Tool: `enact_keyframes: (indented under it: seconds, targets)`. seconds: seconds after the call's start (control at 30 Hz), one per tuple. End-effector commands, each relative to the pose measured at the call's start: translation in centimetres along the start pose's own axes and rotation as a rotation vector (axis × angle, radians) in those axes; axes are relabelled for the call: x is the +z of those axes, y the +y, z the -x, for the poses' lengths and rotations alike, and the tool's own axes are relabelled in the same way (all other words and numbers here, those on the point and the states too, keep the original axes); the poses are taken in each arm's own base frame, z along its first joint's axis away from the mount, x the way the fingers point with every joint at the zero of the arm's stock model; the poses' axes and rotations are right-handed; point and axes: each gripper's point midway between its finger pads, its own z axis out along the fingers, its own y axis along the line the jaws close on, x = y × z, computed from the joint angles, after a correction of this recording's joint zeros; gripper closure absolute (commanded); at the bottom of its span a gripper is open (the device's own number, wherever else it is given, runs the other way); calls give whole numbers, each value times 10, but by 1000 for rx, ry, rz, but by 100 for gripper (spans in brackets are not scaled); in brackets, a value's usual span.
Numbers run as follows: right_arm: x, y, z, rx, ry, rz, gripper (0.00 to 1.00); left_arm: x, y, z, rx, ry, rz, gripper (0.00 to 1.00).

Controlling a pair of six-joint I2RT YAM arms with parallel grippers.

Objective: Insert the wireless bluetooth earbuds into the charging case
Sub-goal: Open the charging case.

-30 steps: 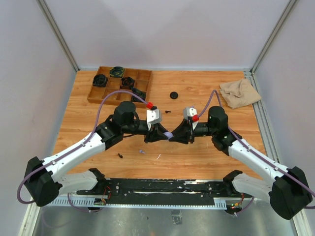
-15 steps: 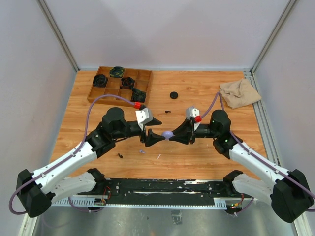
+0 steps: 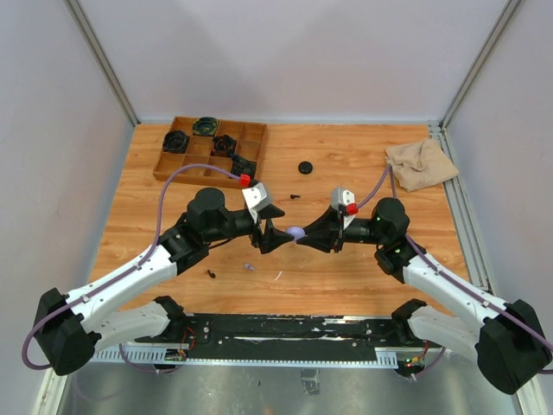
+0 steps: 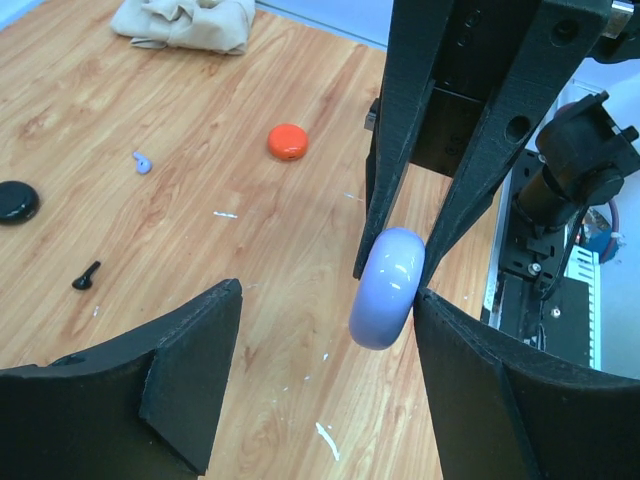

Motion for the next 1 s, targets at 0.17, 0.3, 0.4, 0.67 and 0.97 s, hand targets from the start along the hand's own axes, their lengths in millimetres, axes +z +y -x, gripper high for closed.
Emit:
enact_keyframes:
  seconds: [0.17, 0.3, 0.4, 0.67, 0.97]
  targets:
    - [-3, 4, 8, -34, -39, 13, 99, 1, 12, 15, -3, -52, 66, 25]
    - [-4, 8, 9, -38, -40, 29, 99, 0, 18, 20, -9, -58, 105, 26]
    - [-5, 10, 8, -41, -40, 38, 99, -1, 25, 23, -14, -63, 148, 26]
    - [-5, 16, 7, -41, -36, 66, 99, -6, 32, 34, -12, -92, 199, 26]
    - [-6, 17, 9, -48, -40, 63, 99, -9, 38, 37, -20, -96, 239, 26]
